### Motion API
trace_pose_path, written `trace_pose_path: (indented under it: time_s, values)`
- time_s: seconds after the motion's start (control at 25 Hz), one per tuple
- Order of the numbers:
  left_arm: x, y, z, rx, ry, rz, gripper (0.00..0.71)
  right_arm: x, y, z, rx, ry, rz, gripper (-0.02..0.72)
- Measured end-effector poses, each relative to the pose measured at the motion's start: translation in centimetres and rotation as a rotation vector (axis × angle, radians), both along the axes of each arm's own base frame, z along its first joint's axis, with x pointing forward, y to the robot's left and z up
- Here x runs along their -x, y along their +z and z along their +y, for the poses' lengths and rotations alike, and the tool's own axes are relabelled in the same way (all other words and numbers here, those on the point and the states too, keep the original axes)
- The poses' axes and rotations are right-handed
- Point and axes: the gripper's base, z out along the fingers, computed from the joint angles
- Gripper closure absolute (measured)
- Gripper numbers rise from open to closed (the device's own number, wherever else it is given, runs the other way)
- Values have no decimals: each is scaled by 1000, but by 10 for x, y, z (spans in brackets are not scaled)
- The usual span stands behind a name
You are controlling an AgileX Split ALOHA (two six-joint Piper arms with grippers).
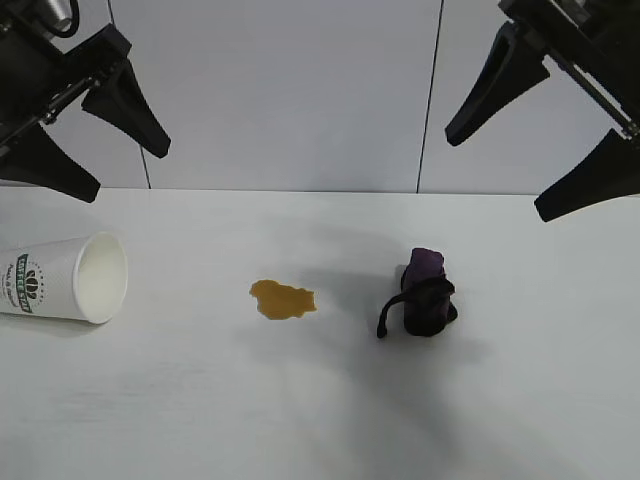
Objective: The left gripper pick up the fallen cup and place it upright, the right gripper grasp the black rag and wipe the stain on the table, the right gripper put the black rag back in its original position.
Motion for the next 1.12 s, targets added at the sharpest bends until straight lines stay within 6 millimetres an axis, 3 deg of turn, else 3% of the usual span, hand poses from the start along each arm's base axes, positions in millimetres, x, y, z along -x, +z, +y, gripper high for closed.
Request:
trace_pose_path:
  time_s: [0.96, 1.12]
  values:
    - [-2, 1, 0, 0, 12, -12, 113, 0, 0, 0, 0, 1, 0, 81]
    - [-4, 15, -3, -1, -77, -51, 113, 0, 0, 0, 0, 1, 0, 81]
